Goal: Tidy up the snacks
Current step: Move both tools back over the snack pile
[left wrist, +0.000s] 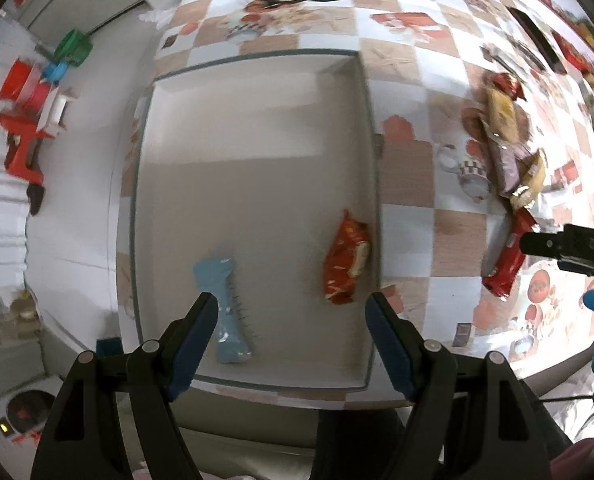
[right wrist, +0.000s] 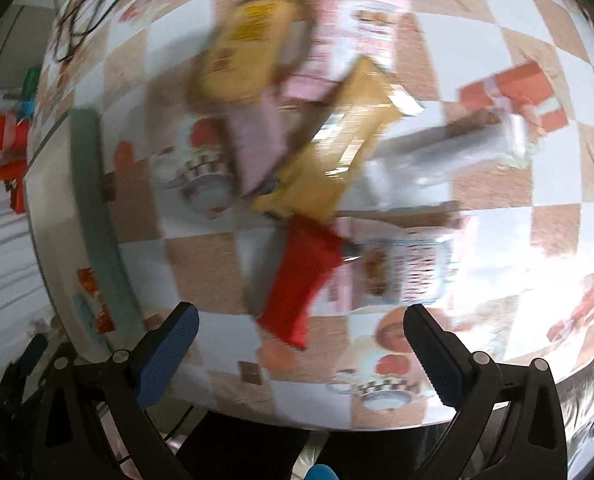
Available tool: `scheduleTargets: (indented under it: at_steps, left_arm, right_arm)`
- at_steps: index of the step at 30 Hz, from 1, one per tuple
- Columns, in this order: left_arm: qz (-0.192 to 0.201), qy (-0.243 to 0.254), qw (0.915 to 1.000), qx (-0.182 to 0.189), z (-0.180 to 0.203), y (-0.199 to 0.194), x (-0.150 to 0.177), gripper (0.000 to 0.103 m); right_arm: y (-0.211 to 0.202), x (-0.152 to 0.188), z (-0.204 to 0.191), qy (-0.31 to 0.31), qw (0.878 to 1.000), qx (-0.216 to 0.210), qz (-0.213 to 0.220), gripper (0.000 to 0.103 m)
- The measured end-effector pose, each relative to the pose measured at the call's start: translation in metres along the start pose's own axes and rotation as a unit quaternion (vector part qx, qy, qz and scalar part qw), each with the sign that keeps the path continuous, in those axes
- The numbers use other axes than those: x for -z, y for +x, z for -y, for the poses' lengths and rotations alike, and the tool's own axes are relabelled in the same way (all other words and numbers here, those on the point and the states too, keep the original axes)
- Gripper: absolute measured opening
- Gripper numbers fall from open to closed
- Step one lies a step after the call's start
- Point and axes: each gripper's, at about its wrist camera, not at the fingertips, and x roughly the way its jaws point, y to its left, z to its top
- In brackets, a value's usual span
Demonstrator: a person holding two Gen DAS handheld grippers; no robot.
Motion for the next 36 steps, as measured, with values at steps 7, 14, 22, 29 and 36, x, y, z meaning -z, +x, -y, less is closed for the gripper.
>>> scheduleTargets:
  at_steps: [7,14,22,29,36]
  left_arm:
    - [0.003,0.026,0.9996,0.006,0.021,-0.003,-0.002,0.079]
    - [-0.004,0.051,0.9987,0.006,0.041,0.0,-0.003,0.079]
    - [-0.002,0.091,0.9958,0.01,0.066,-0.003,-0.001,0.079]
    - [-0.008,0.139,0.9902,0.012,0.096,0.002,0.001,0.079]
    - [-0.022,0.176,0.9836,0.032,0.136,0.013,-0.008,0.079]
  right_arm:
    - [-0.015,0.0,0.09,0.103,0.994,0.006,0.037,0.103]
    - [-0.012,0.022,0.164,0.178,0.983,0.007,0.036,0.103]
    - [-0.011,0.008,0.152,0.084,0.996,0.009,0.04,0.103]
    - [-0.002,0.01,0.185,0.055,0.997,0.037,0.033,0.103]
    - [0.001,0.053,0.271,0.06,0.996,0.058,0.028,0.103]
